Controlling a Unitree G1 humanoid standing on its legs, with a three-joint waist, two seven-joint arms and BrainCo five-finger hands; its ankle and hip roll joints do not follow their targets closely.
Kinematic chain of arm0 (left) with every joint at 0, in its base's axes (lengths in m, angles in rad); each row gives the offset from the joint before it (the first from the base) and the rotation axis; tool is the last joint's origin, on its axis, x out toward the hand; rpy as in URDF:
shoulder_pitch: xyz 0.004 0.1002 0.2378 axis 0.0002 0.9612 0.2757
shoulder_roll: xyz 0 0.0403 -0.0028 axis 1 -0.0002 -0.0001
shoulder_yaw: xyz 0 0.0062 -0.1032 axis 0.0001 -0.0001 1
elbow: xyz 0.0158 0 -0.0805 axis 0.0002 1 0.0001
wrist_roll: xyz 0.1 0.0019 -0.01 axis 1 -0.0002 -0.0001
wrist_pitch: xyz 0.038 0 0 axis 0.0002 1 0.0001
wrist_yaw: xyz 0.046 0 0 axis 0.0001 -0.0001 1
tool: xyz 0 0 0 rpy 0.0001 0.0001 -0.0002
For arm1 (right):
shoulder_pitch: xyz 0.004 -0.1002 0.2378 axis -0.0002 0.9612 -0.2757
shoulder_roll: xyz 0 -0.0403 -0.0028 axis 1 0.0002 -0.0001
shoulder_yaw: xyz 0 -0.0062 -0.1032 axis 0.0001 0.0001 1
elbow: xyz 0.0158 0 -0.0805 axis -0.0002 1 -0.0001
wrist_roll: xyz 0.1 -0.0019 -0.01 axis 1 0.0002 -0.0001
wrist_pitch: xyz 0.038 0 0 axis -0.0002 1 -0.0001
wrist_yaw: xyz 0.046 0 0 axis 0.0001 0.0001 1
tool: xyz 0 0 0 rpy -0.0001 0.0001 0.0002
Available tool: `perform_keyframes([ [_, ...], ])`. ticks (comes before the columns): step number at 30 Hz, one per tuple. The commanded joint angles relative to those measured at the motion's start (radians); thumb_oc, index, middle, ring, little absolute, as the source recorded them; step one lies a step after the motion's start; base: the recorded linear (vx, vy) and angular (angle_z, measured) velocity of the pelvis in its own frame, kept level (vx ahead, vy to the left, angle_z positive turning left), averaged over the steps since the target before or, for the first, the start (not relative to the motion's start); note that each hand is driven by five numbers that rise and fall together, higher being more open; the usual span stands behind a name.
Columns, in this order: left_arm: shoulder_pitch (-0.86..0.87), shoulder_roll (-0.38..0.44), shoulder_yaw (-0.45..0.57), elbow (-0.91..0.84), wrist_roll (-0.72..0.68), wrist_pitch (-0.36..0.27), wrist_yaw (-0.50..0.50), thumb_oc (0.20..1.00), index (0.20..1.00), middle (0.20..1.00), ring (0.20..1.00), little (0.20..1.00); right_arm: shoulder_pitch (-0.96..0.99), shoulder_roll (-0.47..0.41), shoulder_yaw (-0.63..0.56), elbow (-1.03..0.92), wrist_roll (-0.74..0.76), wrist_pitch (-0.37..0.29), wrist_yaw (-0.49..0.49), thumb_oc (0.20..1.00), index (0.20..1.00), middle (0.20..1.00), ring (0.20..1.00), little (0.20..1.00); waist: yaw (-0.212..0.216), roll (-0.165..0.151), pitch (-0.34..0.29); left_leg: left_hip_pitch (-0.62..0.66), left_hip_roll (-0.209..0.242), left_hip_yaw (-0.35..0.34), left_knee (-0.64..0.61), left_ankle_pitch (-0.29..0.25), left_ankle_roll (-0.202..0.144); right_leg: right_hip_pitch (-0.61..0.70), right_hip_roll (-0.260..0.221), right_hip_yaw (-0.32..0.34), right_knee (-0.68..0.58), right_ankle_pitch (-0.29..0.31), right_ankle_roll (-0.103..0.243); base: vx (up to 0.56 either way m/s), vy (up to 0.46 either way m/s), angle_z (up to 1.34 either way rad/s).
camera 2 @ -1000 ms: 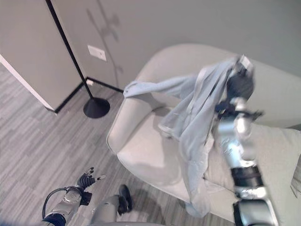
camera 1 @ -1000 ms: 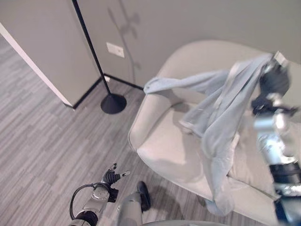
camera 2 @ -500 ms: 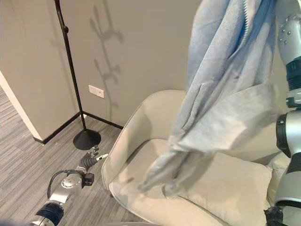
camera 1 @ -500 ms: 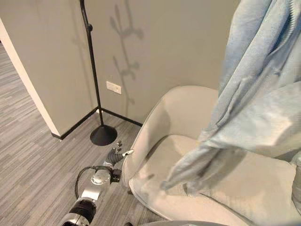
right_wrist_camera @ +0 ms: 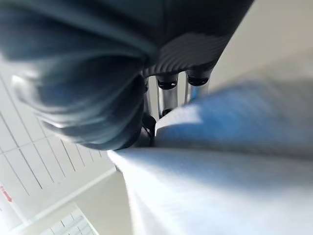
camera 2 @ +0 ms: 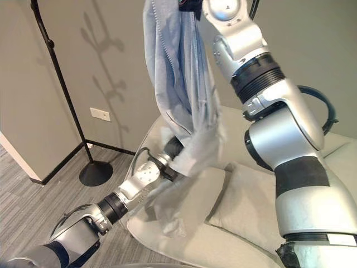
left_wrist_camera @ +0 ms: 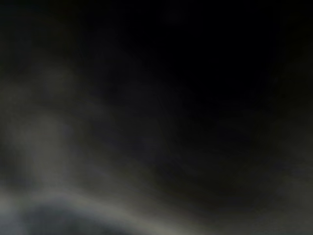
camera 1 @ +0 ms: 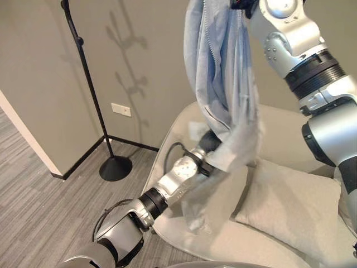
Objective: Hang the clothes on the sofa on the clothes rack.
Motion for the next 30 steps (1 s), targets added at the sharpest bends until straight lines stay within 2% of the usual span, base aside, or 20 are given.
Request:
perform_keyframes([
  [1, -0.029, -0.033, 0.035, -0.002, -0.049, -0.062, -0.038, 1.000, 1.000, 1.000, 1.000, 1.000, -0.159, -0.010, -0.031, 0.031, -0.029, -0.068, -0.031, 0.200, 0.200, 0.200, 0.200, 0.200, -0.009, -0.018, -0.012, 0.027, 0.118, 0.008, -0.025, 0.084, -0.189, -0.057, 0.019, 0.025, -0.032, 0.231, -0.019, -0.06, -0.003, -0.13],
  [2, -0.043, -0.044, 0.017, 0.020, -0.038, -0.055, -0.037, 0.357, 0.357, 0.357, 0.357, 0.357, -0.158, 0.004, -0.036, 0.033, -0.030, -0.070, -0.035, 0.200, 0.200, 0.200, 0.200, 0.200, -0.014, -0.016, -0.015, 0.028, 0.119, 0.010, -0.025, 0.085, -0.190, -0.056, 0.019, 0.028, -0.036, 0.228, -0.019, -0.06, 0.002, -0.08],
  [3, -0.051, -0.057, 0.009, 0.041, -0.029, -0.054, -0.032, 0.200, 0.200, 0.200, 0.200, 0.200, -0.161, 0.017, -0.036, 0.034, -0.033, -0.074, -0.040, 0.200, 0.200, 0.200, 0.200, 0.200, -0.018, -0.014, -0.017, 0.028, 0.119, 0.011, -0.025, 0.086, -0.190, -0.056, 0.020, 0.027, -0.039, 0.226, -0.019, -0.03, 0.006, -0.11],
  [8, -0.044, -0.058, 0.042, 0.086, -0.043, -0.040, -0.005, 0.200, 0.200, 0.200, 0.200, 0.200, -0.163, 0.020, -0.025, 0.019, -0.046, -0.069, -0.040, 0.200, 0.200, 0.200, 0.200, 0.200, -0.031, -0.004, -0.021, 0.033, 0.115, 0.013, -0.027, 0.085, -0.189, -0.056, 0.021, 0.034, -0.041, 0.237, -0.019, -0.04, 0.026, -0.09],
  [14, 0.012, 0.007, 0.162, 0.047, -0.056, -0.049, 0.038, 0.200, 0.200, 0.200, 0.200, 0.200, -0.165, -0.060, -0.021, 0.021, -0.011, -0.077, -0.022, 0.200, 0.200, 0.200, 0.200, 0.200, -0.020, 0.003, -0.015, 0.034, 0.110, 0.004, -0.029, 0.087, -0.188, -0.052, 0.020, 0.028, -0.035, 0.256, -0.019, -0.01, 0.016, 0.05],
  [15, 0.031, 0.031, 0.206, 0.021, -0.055, -0.064, 0.055, 0.200, 0.200, 0.200, 0.200, 0.200, -0.158, -0.097, -0.022, -0.004, -0.003, -0.087, -0.019, 0.200, 0.200, 0.200, 0.200, 0.200, -0.015, 0.005, -0.011, 0.033, 0.108, 0.002, -0.030, 0.087, -0.189, -0.052, 0.020, 0.023, -0.033, 0.262, -0.019, -0.02, 0.039, 0.08],
  [18, 0.151, 0.123, 0.362, -0.136, -0.016, -0.079, 0.097, 0.200, 0.200, 0.200, 0.200, 0.200, -0.077, -0.228, -0.048, -0.240, -0.035, -0.120, -0.026, 0.200, 0.200, 0.200, 0.200, 0.200, -0.007, 0.021, 0.001, 0.033, 0.105, 0.006, -0.032, 0.084, -0.184, -0.059, 0.011, 0.007, -0.034, 0.267, -0.019, -0.02, 0.050, 0.01],
  [20, 0.234, 0.180, 0.483, -0.219, 0.033, -0.090, 0.129, 0.200, 0.200, 0.200, 0.200, 0.200, 0.016, -0.319, -0.097, -0.406, -0.086, -0.139, -0.027, 0.200, 0.200, 0.200, 0.200, 0.200, 0.008, 0.033, 0.007, 0.033, 0.106, 0.018, -0.034, 0.081, -0.182, -0.061, -0.003, -0.038, -0.039, 0.274, -0.019, -0.07, 0.044, -0.07],
  [21, 0.290, 0.211, 0.589, -0.263, 0.079, -0.107, 0.158, 0.200, 0.200, 0.200, 0.200, 0.200, 0.107, -0.411, -0.146, -0.528, -0.127, -0.160, -0.016, 0.200, 0.200, 0.200, 0.200, 0.200, 0.021, 0.047, 0.016, 0.021, 0.107, 0.024, -0.035, 0.081, -0.181, -0.053, -0.008, -0.084, -0.042, 0.260, -0.019, -0.09, 0.016, -0.34],
  [22, 0.303, 0.218, 0.587, -0.275, 0.083, -0.102, 0.160, 0.200, 0.200, 0.200, 0.200, 0.200, 0.135, -0.413, -0.165, -0.549, -0.134, -0.153, -0.021, 0.200, 0.200, 0.200, 0.200, 0.200, 0.018, 0.040, 0.009, 0.021, 0.108, 0.021, -0.034, 0.081, -0.182, -0.051, -0.007, -0.087, -0.043, 0.259, -0.019, -0.10, 0.019, -0.39],
  [25, 0.389, 0.264, 0.738, -0.358, 0.199, -0.117, 0.217, 0.200, 0.200, 0.200, 0.200, 0.200, 0.325, -0.538, -0.251, -0.732, -0.189, -0.159, 0.025, 0.200, 0.200, 0.200, 0.200, 0.200, 0.031, 0.044, 0.025, -0.003, 0.115, 0.016, -0.034, 0.102, -0.183, -0.066, 0.042, -0.050, -0.001, 0.160, -0.019, -0.13, 0.030, -0.14],
  [26, 0.432, 0.291, 0.824, -0.401, 0.273, -0.126, 0.250, 0.200, 0.200, 0.200, 0.200, 0.200, 0.421, -0.592, -0.284, -0.798, -0.196, -0.159, 0.060, 0.200, 0.200, 0.200, 0.200, 0.200, 0.036, 0.053, 0.036, -0.013, 0.119, 0.022, -0.035, 0.111, -0.183, -0.072, 0.095, -0.013, 0.038, 0.095, -0.019, -0.12, 0.028, 0.07],
  [27, 0.445, 0.296, 0.823, -0.415, 0.280, -0.120, 0.253, 0.200, 0.200, 0.200, 0.200, 0.200, 0.455, -0.590, -0.312, -0.818, -0.198, -0.153, 0.063, 0.200, 0.200, 0.200, 0.200, 0.200, 0.042, 0.045, 0.029, -0.012, 0.122, 0.027, -0.035, 0.111, -0.186, -0.079, 0.095, -0.006, 0.048, 0.088, -0.021, -0.28, 0.006, -0.20],
  [28, 0.510, 0.313, 0.945, -0.463, 0.390, -0.124, 0.295, 0.200, 0.200, 0.200, 0.200, 0.200, 0.726, -0.614, -0.465, -0.944, -0.236, -0.161, 0.123, 0.200, 0.200, 0.200, 0.200, 0.200, 0.048, 0.054, 0.048, -0.039, 0.112, 0.025, -0.034, 0.137, -0.188, -0.098, 0.223, 0.079, 0.057, -0.034, -0.028, -0.19, -0.029, -0.30],
  [29, 0.517, 0.319, 0.942, -0.470, 0.395, -0.121, 0.296, 0.200, 0.200, 0.200, 0.200, 0.200, 0.761, -0.610, -0.494, -0.962, -0.238, -0.158, 0.126, 0.200, 0.200, 0.200, 0.200, 0.200, 0.053, 0.046, 0.043, -0.039, 0.114, 0.026, -0.034, 0.137, -0.189, -0.099, 0.225, 0.082, 0.059, -0.038, -0.029, -0.25, -0.024, -0.27],
  [30, 0.529, 0.325, 0.969, -0.474, 0.422, -0.120, 0.309, 0.200, 0.200, 0.200, 0.200, 0.200, 0.841, -0.596, -0.535, -0.988, -0.239, -0.158, 0.134, 0.200, 0.200, 0.200, 0.200, 0.200, 0.063, 0.040, 0.049, -0.049, 0.108, 0.028, -0.033, 0.145, -0.192, -0.097, 0.253, 0.101, 0.040, -0.078, -0.045, -0.24, -0.154, -0.28],
])
